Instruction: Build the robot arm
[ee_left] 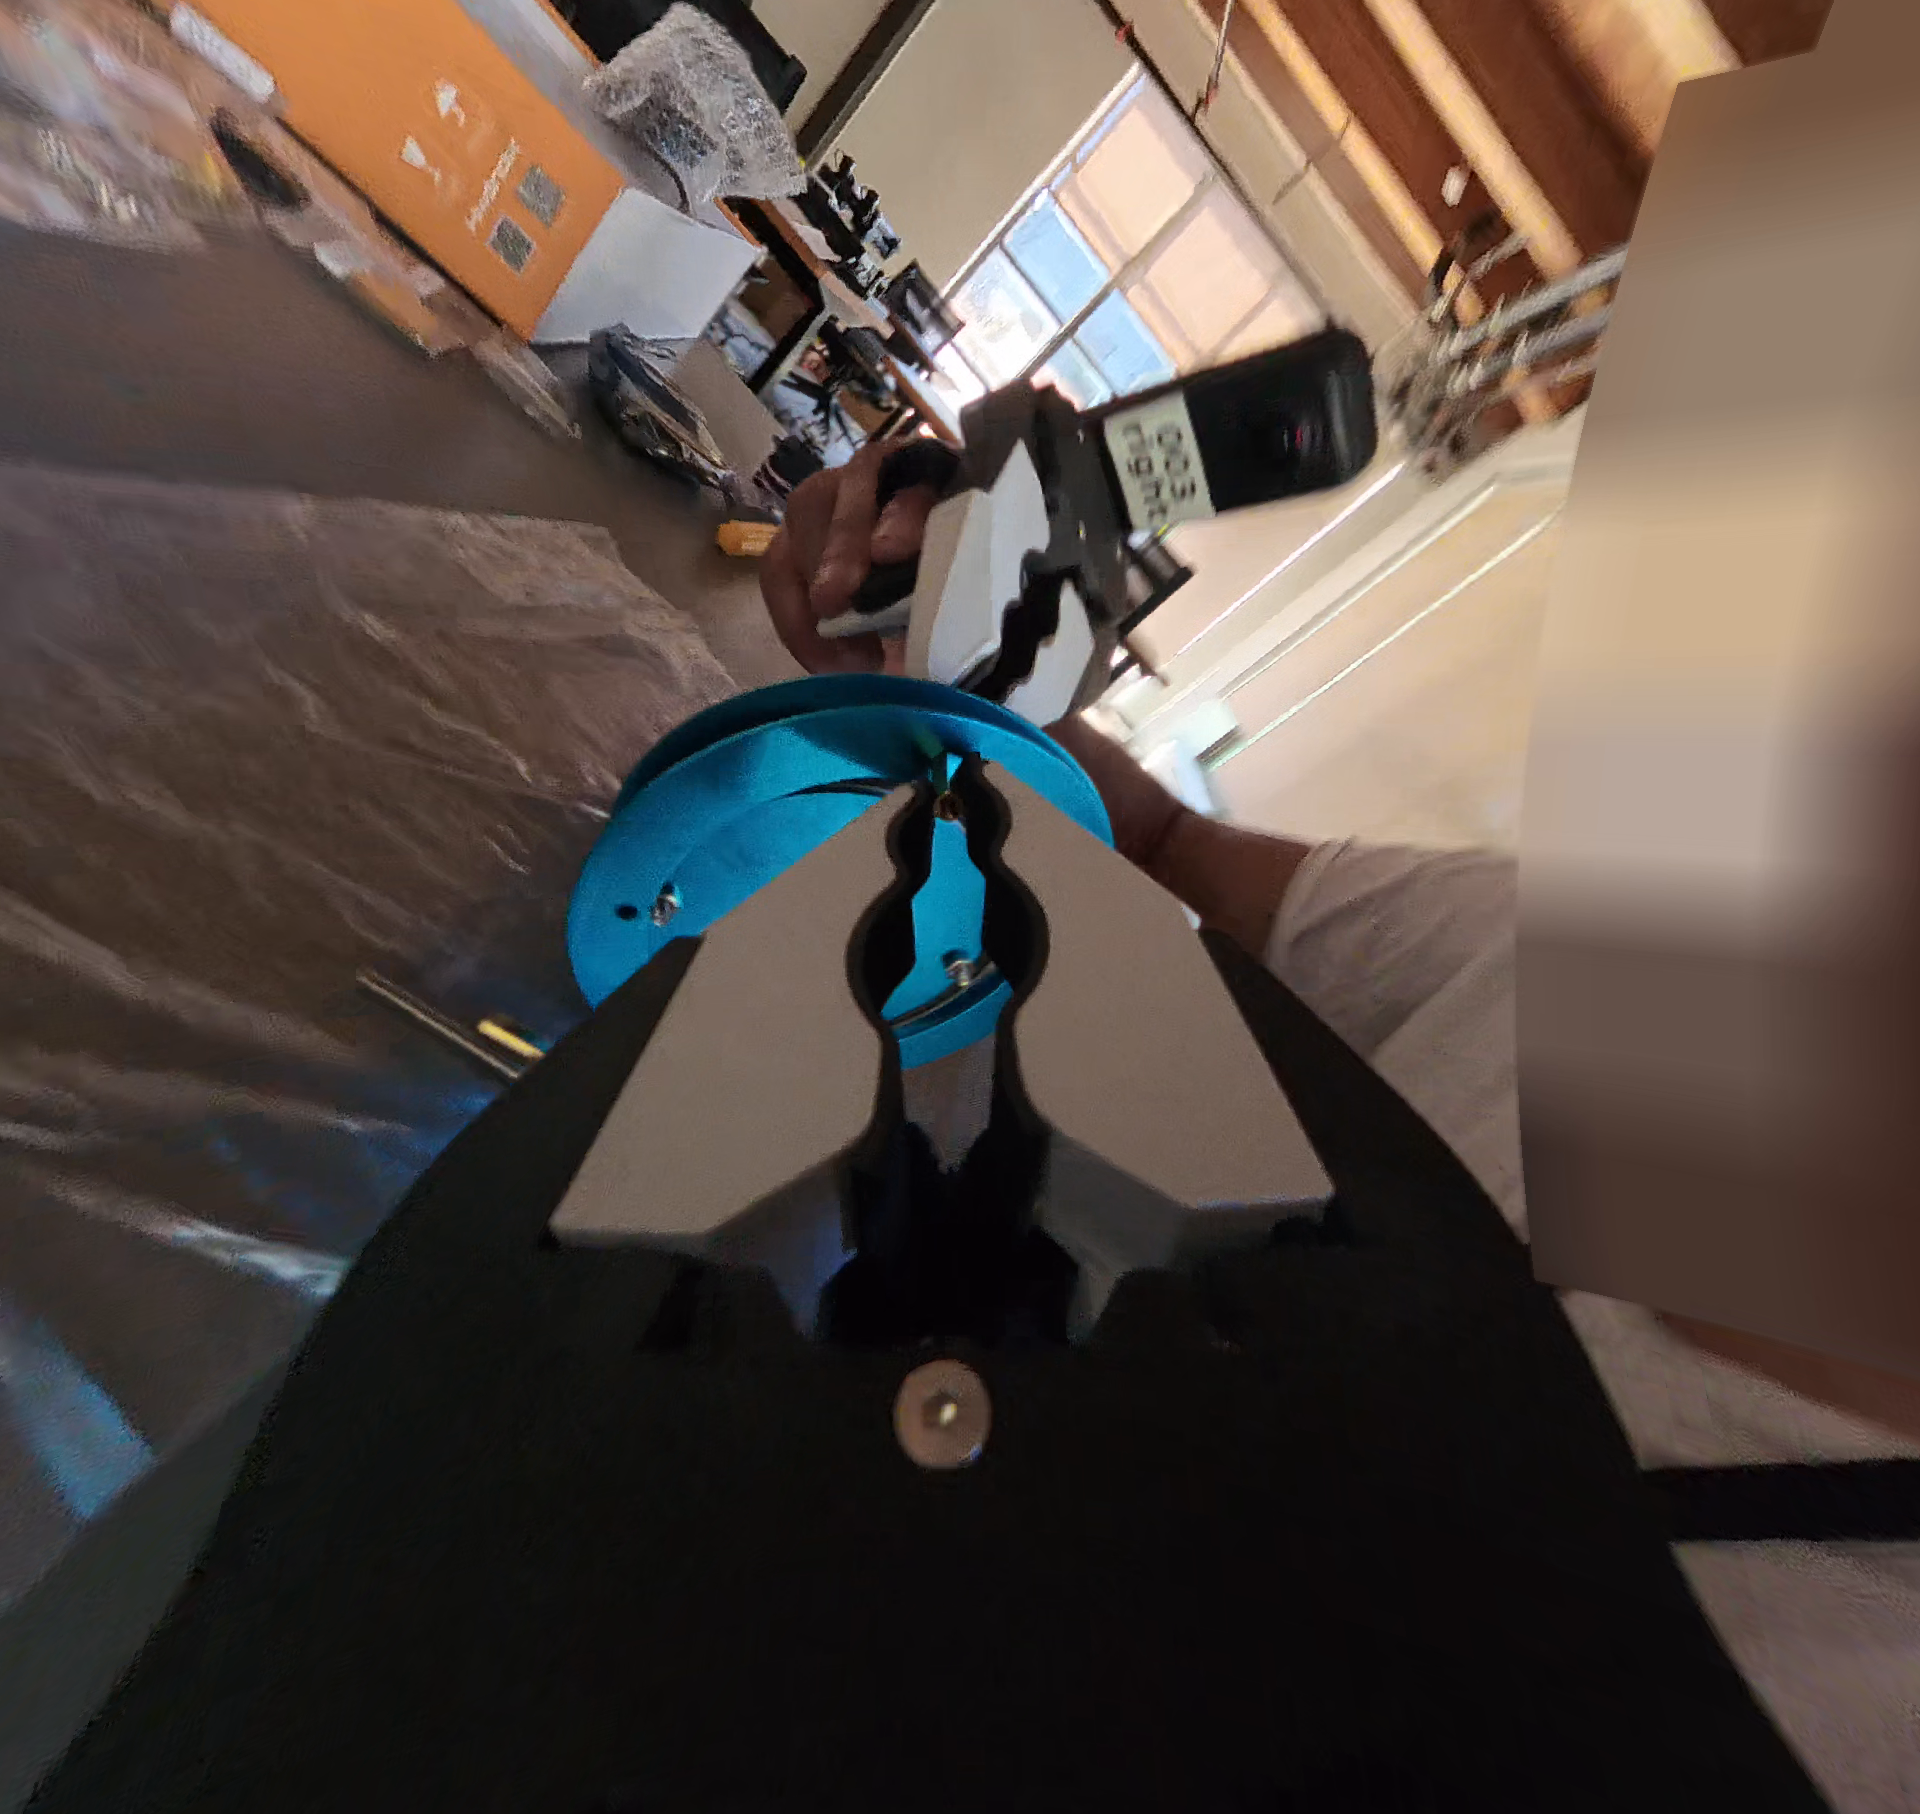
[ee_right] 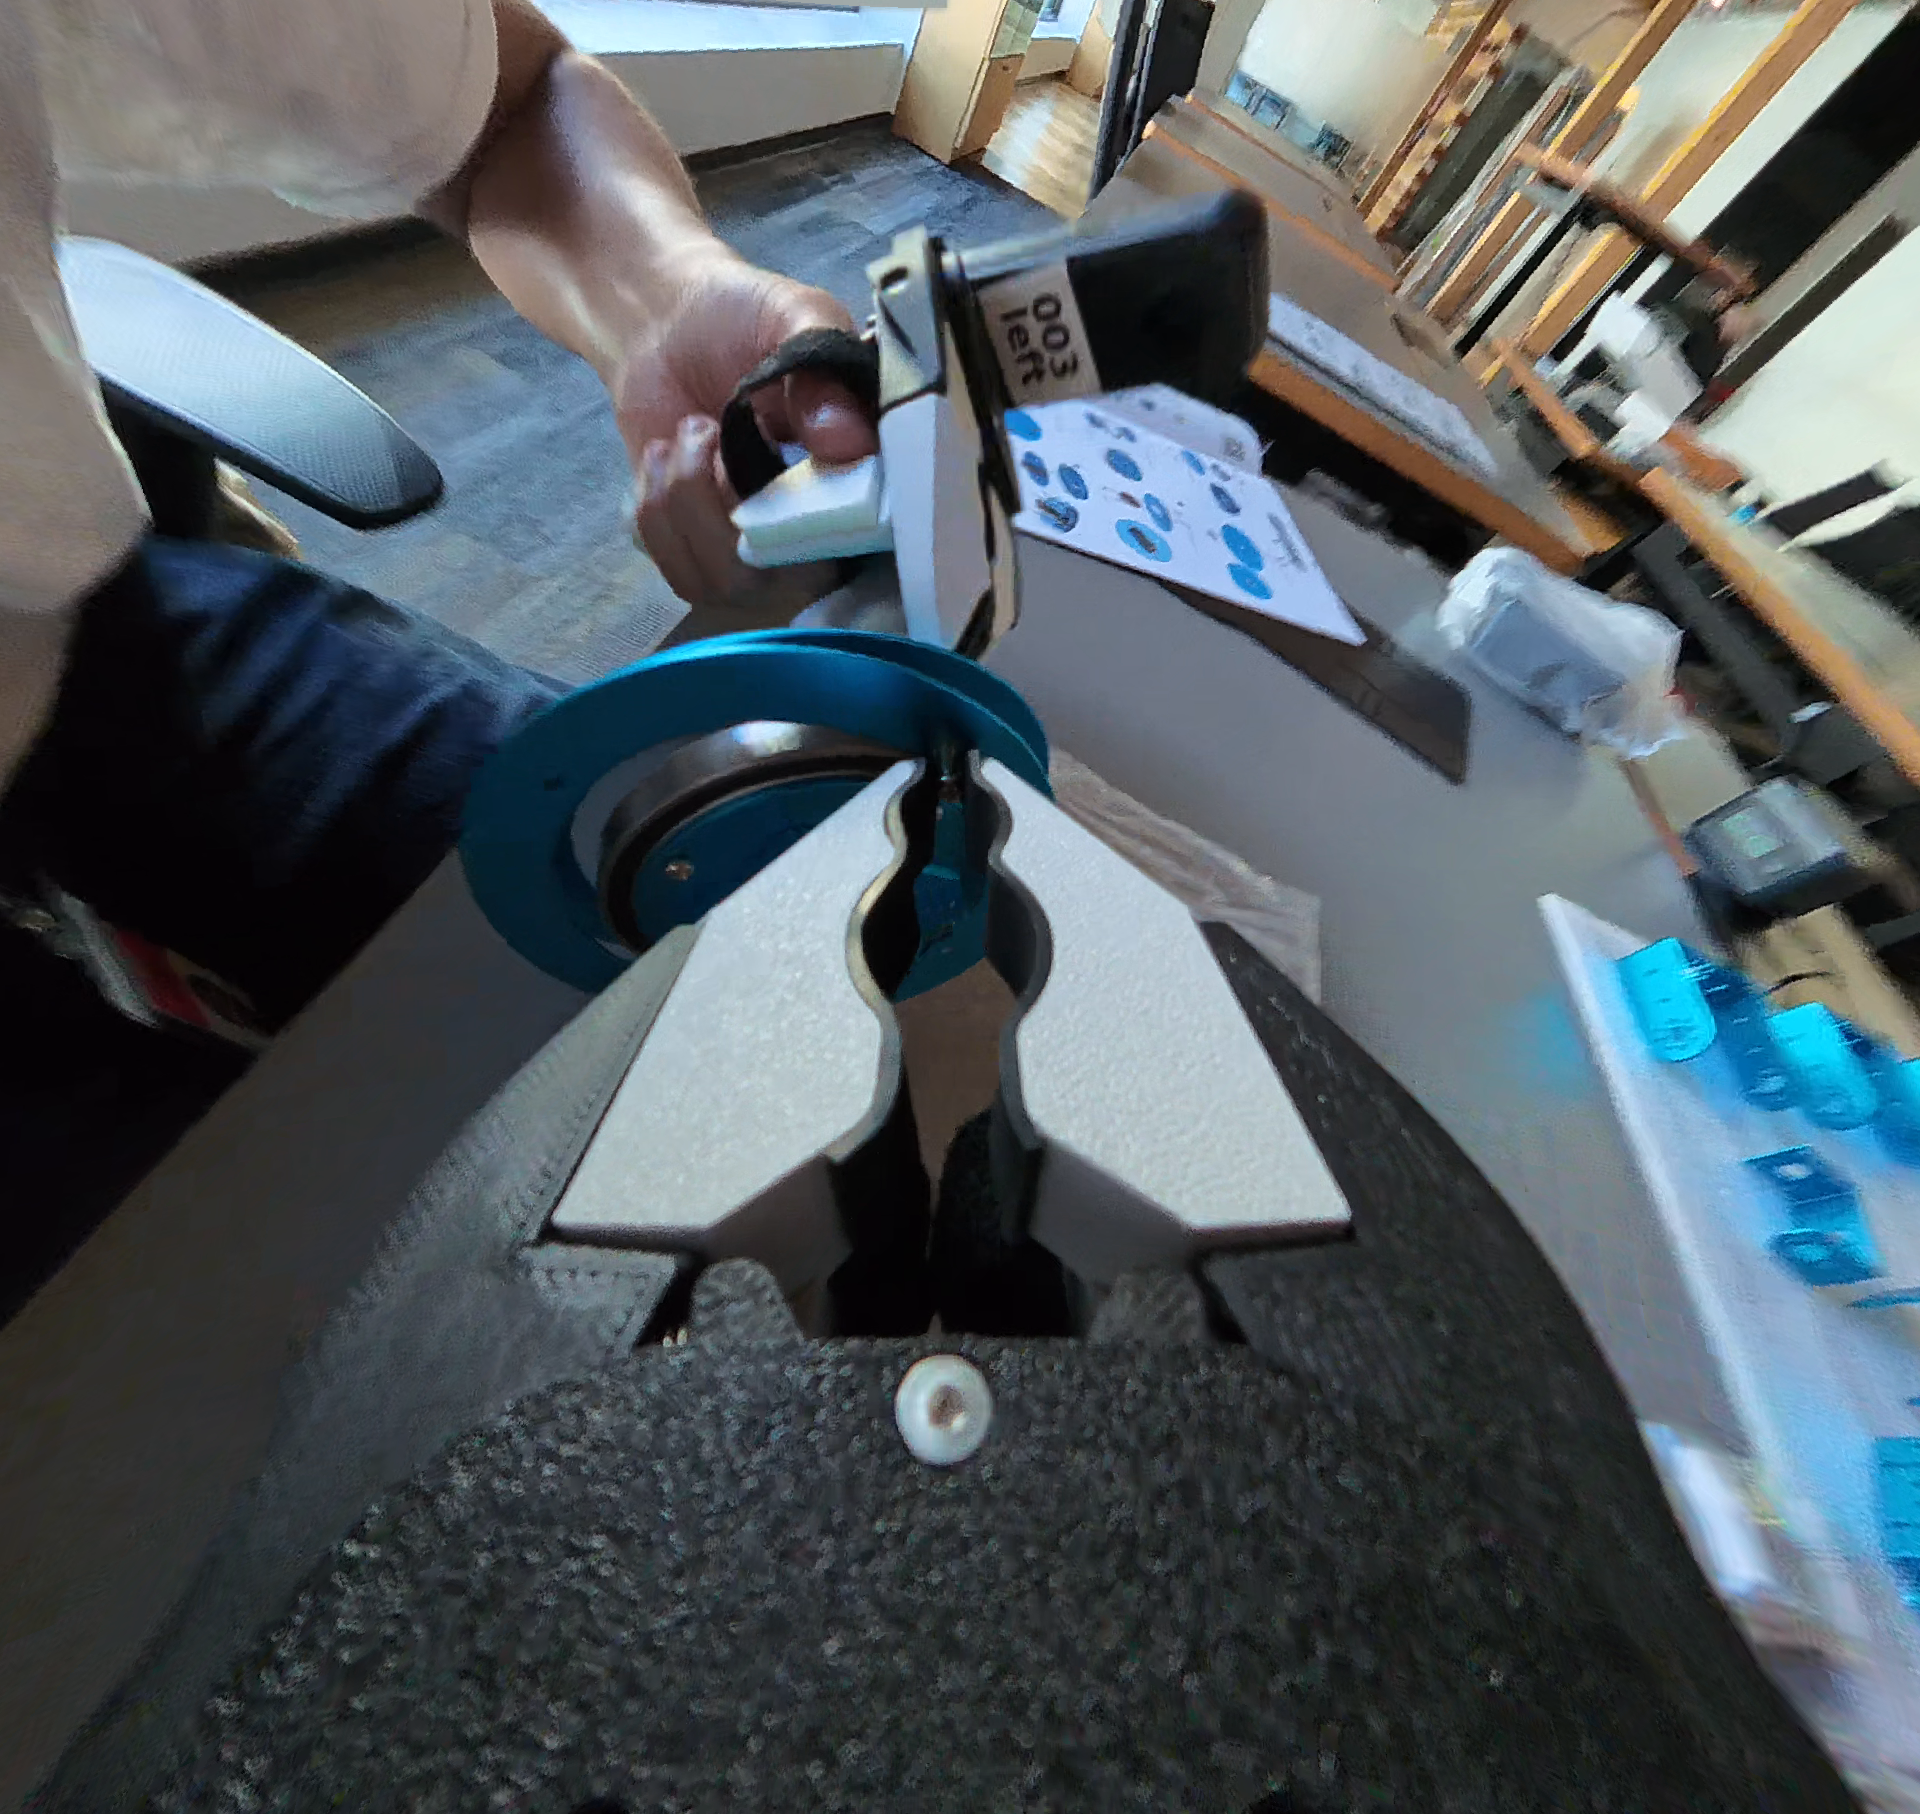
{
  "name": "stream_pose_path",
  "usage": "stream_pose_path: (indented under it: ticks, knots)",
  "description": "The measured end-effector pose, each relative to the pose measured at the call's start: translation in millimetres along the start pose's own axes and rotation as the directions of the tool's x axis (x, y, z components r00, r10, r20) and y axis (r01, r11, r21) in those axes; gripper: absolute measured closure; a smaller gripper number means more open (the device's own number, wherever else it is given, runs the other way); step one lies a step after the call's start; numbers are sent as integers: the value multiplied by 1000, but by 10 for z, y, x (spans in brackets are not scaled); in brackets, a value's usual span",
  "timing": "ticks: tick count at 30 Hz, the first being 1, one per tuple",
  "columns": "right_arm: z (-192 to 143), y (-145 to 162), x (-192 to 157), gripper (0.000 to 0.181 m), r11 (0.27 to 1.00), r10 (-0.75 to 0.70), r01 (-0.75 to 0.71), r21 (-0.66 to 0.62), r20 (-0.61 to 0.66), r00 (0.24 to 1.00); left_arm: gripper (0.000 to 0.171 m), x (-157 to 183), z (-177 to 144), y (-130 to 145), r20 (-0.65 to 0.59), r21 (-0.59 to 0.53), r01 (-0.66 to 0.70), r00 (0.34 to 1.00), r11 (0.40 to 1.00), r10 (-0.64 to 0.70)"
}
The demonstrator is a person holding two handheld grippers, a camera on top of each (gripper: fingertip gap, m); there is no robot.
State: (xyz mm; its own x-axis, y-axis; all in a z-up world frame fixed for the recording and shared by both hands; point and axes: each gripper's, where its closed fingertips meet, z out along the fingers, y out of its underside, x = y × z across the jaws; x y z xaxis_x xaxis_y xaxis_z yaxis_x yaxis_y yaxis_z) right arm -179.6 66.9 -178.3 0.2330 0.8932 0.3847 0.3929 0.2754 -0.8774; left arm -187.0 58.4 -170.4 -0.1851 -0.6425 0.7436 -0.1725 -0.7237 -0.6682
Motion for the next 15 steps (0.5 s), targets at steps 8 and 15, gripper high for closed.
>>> stream_pose_path:
  ticks: [8,15]
  knots:
    - [13,17,-29,178,827,549,-562,-15,237,802,166,-23,10,26,101,-187,-683,702,706,705]
    - [-3,-42,-60,178,493,803,-861,-128,448,393,166,-75,5,36,36,-367,-930,-26,-10,999]
